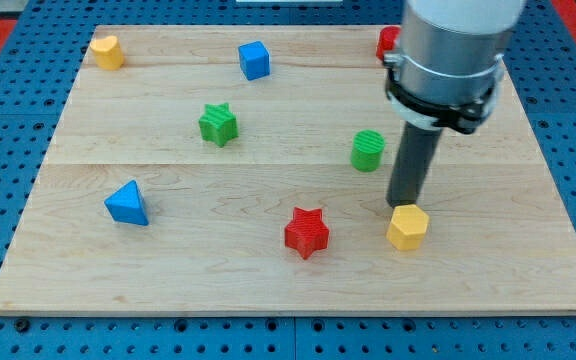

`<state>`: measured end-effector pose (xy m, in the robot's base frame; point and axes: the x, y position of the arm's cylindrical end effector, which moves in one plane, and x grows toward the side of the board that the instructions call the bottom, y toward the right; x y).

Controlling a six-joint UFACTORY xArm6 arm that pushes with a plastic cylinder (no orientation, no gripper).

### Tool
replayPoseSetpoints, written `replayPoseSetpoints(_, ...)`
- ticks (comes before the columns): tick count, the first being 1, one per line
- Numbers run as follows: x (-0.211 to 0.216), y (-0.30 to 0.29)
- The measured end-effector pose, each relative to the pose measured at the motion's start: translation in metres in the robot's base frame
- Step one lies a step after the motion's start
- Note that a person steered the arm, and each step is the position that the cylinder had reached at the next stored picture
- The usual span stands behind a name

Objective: Push the red star into the yellow hexagon

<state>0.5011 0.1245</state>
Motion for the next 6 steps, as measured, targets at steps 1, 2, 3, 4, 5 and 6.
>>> replayPoseSetpoints(1,-0.016,-0.064)
replayPoseSetpoints(2,-0.01,-0.168)
replayPoseSetpoints(3,0.024,-0.144)
replayPoseSetpoints(4,0.023,-0.079)
replayPoseSetpoints(5,0.019,-0.153)
replayPoseSetpoints(6,0.071,-0.144)
